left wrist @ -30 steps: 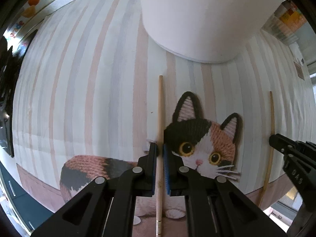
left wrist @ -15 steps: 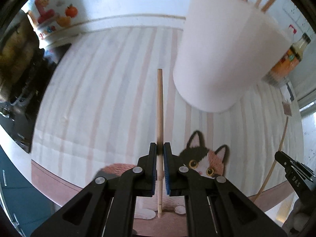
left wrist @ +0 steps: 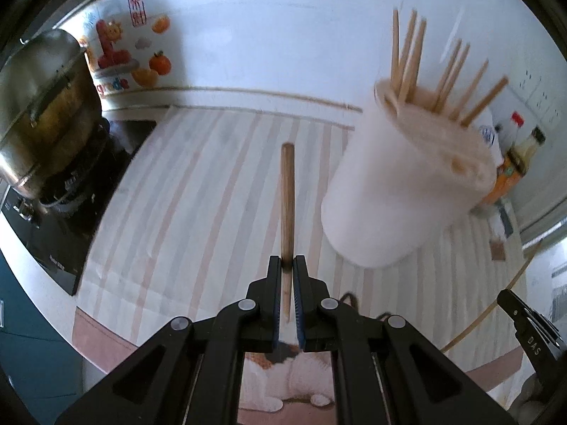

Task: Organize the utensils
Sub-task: 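Lift both held chopsticks and insert them into the beige holder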

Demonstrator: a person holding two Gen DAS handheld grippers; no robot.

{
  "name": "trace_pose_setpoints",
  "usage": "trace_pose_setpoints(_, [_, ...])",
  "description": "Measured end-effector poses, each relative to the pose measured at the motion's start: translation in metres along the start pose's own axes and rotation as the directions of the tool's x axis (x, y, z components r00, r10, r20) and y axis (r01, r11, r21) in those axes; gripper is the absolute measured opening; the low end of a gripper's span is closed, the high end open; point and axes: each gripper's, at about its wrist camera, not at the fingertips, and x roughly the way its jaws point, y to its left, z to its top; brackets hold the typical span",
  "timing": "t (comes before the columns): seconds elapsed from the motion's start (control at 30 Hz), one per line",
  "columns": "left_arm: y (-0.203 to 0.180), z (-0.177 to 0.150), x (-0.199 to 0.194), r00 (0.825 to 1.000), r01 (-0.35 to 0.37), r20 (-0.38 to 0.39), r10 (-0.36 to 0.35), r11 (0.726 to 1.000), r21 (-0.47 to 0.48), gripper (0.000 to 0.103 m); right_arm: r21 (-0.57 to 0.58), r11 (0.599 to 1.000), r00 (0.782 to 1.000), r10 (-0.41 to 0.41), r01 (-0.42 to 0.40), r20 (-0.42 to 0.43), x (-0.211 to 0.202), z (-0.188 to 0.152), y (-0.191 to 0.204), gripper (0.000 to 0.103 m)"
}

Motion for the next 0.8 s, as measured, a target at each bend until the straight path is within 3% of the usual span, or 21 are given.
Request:
trace_pose_setpoints(0.17, [0.006, 0.023, -0.027, 0.998, 0.018, 0.060, -0.017, 0.999, -0.028, 0.004, 0.029, 0.999, 0.996, 0.038, -0.041, 0.077, -0.024, 0.028, 0.005, 0.006])
trace_pose_setpoints(0.4, [0.011, 0.054, -0.086, 0.987, 0.110, 0.122, -0.101, 0.991, -0.072, 0.004, 0.074, 0.987, 0.979, 0.132, -0.145, 0.155, -0.060, 0.075, 0.005, 0.006])
trace_pose_setpoints(0.67, [-0.002, 0.082, -0.159, 0.942, 0.274, 0.218, -0.256, 0.960, -0.058, 0.004, 0.089, 0.952, 0.929, 0.261, -0.292, 0.263, -0.123, 0.130, 0.007, 0.006])
trace_pose_setpoints(0.8, [-0.016, 0.098, -0.175, 0.921, 0.321, 0.245, -0.303, 0.946, -0.036, 0.004, 0.071, 0.945, 0.905, 0.283, -0.320, 0.317, -0.142, 0.157, 0.015, 0.006])
